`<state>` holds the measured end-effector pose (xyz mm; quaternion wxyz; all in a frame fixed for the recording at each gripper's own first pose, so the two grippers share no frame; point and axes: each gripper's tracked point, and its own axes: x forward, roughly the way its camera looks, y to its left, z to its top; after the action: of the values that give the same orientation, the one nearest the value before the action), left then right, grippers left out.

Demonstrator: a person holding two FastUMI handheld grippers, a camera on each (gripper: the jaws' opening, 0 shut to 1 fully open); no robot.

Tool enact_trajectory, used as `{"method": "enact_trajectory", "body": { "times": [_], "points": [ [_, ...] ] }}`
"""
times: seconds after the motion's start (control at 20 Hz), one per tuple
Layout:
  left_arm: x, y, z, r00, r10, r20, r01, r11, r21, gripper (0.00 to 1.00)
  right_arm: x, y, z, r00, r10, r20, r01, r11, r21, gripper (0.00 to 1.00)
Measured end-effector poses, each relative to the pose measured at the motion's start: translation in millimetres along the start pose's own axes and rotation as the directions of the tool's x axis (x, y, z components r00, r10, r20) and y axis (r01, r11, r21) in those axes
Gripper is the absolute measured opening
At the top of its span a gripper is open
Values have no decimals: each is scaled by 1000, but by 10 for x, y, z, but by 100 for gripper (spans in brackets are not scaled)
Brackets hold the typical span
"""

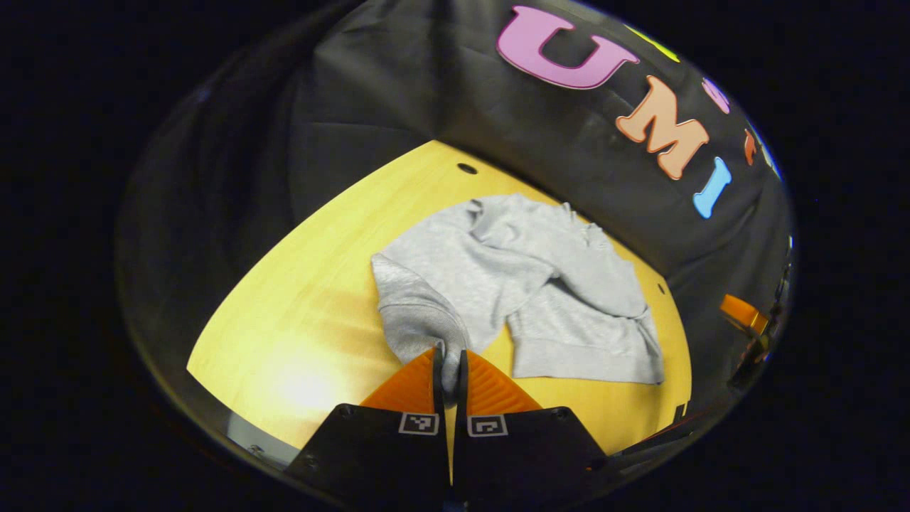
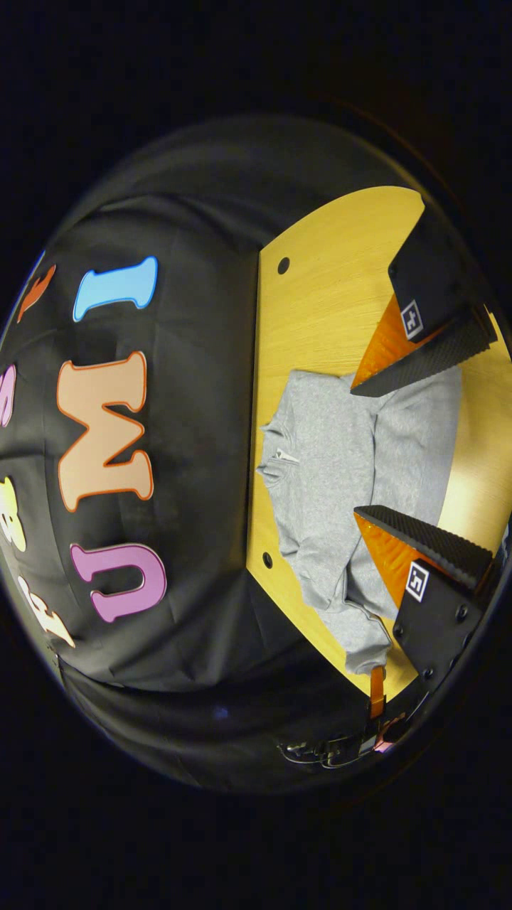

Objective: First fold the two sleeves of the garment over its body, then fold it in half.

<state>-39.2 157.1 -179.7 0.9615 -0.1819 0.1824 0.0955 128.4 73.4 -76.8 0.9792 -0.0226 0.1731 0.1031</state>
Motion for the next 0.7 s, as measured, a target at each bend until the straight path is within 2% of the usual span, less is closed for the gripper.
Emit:
{"method": "enact_trajectory", "body": {
  "times": [0.05, 0.1, 0.15, 0.25, 0.3, 0.4, 0.45, 0.5, 0.55, 0.7],
  "points": [
    [13, -183, 70, 1000, -23, 12, 23, 1000, 11, 0, -12, -91, -17, 1000, -6, 0, 6, 1000, 15, 97],
    [31, -377, 141, 999, -50, 23, 49, 999, 23, 1, -22, -185, -33, 1000, -12, 2, 12, 1000, 29, 93],
    [66, -583, 224, 996, -77, 34, 75, 996, 37, 0, -38, -279, -34, 1000, -17, 6, 16, 999, 41, 97],
    [134, -974, 361, 990, -132, 48, 128, 989, 67, 0, -81, -454, -27, 1000, -27, 13, 26, 998, 57, 93],
    [159, -1156, 420, 986, -159, 56, 154, 985, 82, 0, -93, -558, -27, 999, -34, 14, 33, 998, 61, 97],
    [247, -1522, 529, 976, -207, 68, 197, 973, 121, 0, -107, -747, -8, 999, -43, 20, 41, 996, 73, 93],
    [293, -1706, 579, 971, -228, 72, 217, 967, 136, 0, -118, -850, 8, 999, -49, 22, 47, 996, 78, 97],
    [345, -1871, 617, 965, -250, 76, 237, 960, 151, 0, -117, -957, 5, 998, -55, 25, 53, 995, 83, 97],
    [398, -2041, 652, 960, -270, 77, 254, 953, 167, 0, -128, -1054, 27, 998, -61, 27, 58, 994, 88, 92],
    [548, -2558, 696, 943, -327, 66, 304, 924, 232, 0, -154, -1320, 39, 996, -79, 35, 75, 992, 98, 93]
  ]
}}
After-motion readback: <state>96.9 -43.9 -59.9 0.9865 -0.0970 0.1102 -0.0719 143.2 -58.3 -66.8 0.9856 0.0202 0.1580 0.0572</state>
